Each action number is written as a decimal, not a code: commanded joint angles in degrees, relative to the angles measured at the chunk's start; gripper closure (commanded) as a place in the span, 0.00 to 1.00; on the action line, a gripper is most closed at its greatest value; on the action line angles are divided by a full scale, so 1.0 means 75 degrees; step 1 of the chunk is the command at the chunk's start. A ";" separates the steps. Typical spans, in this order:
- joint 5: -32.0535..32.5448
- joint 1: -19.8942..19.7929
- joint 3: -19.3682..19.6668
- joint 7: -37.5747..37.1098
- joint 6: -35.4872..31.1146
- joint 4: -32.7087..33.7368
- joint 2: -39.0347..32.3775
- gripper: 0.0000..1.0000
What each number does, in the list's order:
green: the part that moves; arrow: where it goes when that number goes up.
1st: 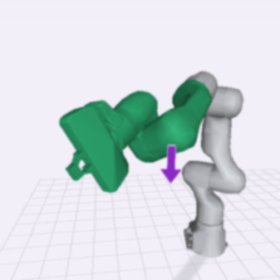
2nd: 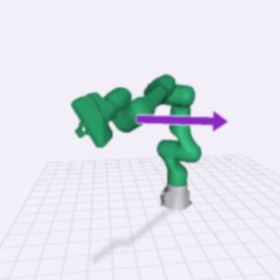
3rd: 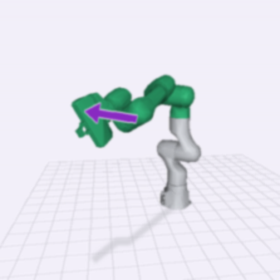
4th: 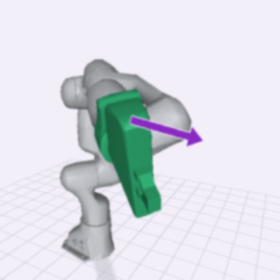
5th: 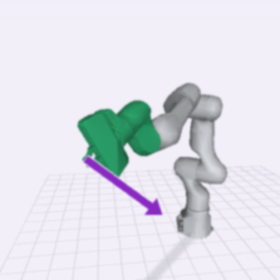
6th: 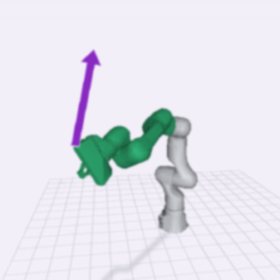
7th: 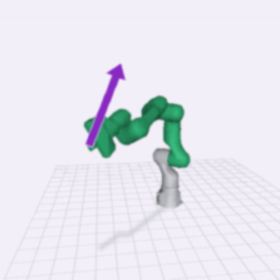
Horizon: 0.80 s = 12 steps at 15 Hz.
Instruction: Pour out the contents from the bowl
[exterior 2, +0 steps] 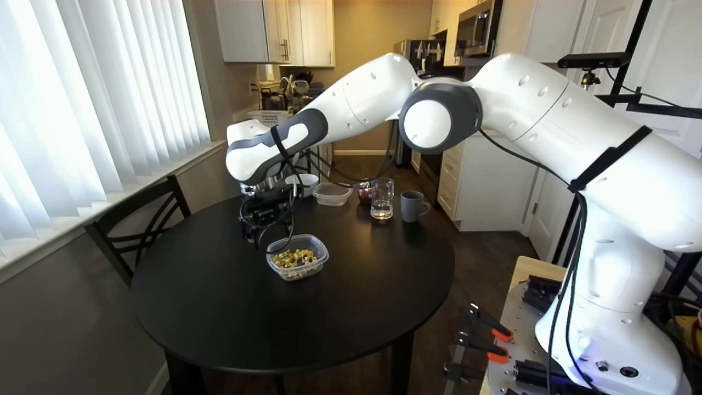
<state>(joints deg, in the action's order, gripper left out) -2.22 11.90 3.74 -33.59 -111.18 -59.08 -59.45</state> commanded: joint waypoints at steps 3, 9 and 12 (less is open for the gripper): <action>-0.0829 -0.0561 -0.0623 0.0188 0.0556 0.1932 -0.1464 0.00; -0.0826 -0.0545 -0.0859 0.0536 0.0431 0.2959 -0.2131 0.44; -0.0686 -0.0531 -0.0825 0.0412 0.0364 0.3100 -0.2210 0.64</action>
<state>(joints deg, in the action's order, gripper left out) -7.23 8.29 -2.08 -31.62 -108.78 -38.80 -74.37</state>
